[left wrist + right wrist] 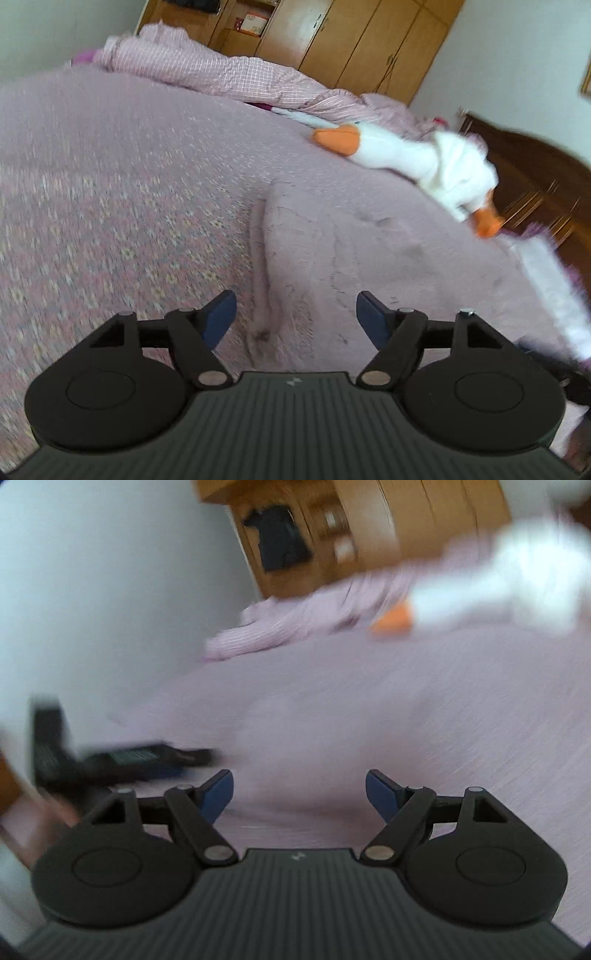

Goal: Fold small clothes
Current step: 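Grasp the folded cardigan's end with the right gripper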

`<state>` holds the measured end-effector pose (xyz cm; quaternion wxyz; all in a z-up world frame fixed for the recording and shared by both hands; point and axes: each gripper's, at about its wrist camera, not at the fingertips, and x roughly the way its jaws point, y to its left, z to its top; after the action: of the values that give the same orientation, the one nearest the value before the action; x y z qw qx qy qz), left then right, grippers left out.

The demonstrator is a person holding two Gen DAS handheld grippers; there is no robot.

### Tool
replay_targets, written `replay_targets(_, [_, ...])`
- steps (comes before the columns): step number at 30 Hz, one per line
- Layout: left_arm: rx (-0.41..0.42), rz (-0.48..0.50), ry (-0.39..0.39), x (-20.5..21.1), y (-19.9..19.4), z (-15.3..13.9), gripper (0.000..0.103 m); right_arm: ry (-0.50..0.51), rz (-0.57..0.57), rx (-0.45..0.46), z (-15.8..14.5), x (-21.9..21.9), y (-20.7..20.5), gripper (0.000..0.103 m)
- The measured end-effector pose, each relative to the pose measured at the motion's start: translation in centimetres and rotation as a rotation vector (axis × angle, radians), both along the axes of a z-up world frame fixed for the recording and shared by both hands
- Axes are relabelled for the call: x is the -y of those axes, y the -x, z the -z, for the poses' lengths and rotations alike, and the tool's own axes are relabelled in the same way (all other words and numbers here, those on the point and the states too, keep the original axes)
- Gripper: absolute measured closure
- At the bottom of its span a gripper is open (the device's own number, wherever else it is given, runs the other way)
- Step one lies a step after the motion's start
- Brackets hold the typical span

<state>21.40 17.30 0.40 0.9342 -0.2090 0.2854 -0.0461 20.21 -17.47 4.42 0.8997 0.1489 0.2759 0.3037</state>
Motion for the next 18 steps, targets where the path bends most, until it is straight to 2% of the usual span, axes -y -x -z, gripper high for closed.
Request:
replay_targets(1, [-0.002,-0.004,0.035,-0.3,0.3,0.2,0.025,-0.093,-0.015,-0.084,0.8,-1.1,-0.6,0.023])
replay_targets(3, [-0.019,-0.019,0.076,-1.0,0.7,0.6,0.025,-0.185,0.016,-0.215,2.5,-2.8,-1.6,0.023])
replay_targets(7, [-0.046,-0.014,0.127,-2.1,1.1,0.9,0.025,-0.376,0.123,-0.533,6.8,-4.6,-3.2,0.02])
replay_targets(8, [-0.038,-0.017,0.139,-2.5,1.3,0.8,0.025,-0.402,0.146,-0.565,7.6,-5.2,-3.4,0.021])
replay_targets(14, [-0.012,-0.069,0.259,-5.0,2.3,1.1,0.025,-0.399,0.273,-0.553,7.8,-8.9,-5.5,0.02])
replay_targets(17, [-0.018,-0.071,0.27,-5.5,2.4,1.4,0.025,-0.444,0.344,-0.585,7.9,-9.6,-6.9,0.019])
replay_targets(18, [-0.023,-0.074,0.272,-5.7,2.3,1.5,0.025,-0.462,0.358,-0.592,8.0,-9.5,-7.3,0.015])
